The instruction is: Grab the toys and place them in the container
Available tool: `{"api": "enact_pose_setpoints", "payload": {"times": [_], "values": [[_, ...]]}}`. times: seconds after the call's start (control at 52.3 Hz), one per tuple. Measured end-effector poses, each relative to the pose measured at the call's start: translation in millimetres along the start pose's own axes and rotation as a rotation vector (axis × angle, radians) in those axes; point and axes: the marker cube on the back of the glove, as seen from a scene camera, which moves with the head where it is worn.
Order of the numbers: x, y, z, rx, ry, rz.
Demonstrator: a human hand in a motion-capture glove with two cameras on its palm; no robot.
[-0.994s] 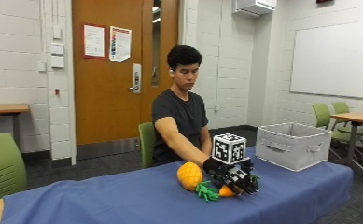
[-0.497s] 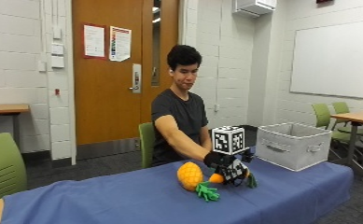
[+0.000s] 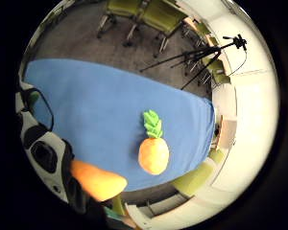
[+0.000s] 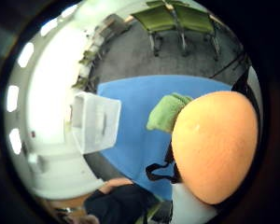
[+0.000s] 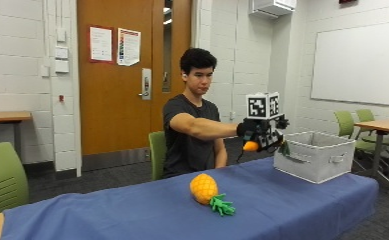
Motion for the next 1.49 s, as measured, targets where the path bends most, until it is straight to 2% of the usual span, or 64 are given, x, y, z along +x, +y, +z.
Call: {"api": "enact_pose_setpoints", "payload": {"times": [0.153, 0.268, 0.344, 0.516, 0.669, 0.745, 0.86, 0.898, 0.994, 1.089, 1.223, 1.338, 1.49], "values": [[-76, -9, -50, 0.101, 0.078, -0.098], [-157, -8, -84, 0.161, 0.053, -0.291], [-200, -17, -94, 0.193, 0.081, -0.277], [-316, -21, -90, 0.178, 0.072, -0.435], [-396, -22, -62, 0.142, 0.045, -0.457], [-356, -41, -56, 0.12, -0.01, -0.556], [-364, -48, -50, 0.087, -0.119, -0.414], [-367, -48, -49, 0.083, -0.155, -0.41], [-338, -51, -34, 0.082, 0.096, -0.492], [-337, -44, -37, 0.038, 0.007, -0.476], [-380, -17, -39, 0.067, 0.104, -0.337], [-314, -13, -46, 0.106, 0.227, -0.384], [-233, 14, -64, 0.084, 0.089, -0.368]]}}
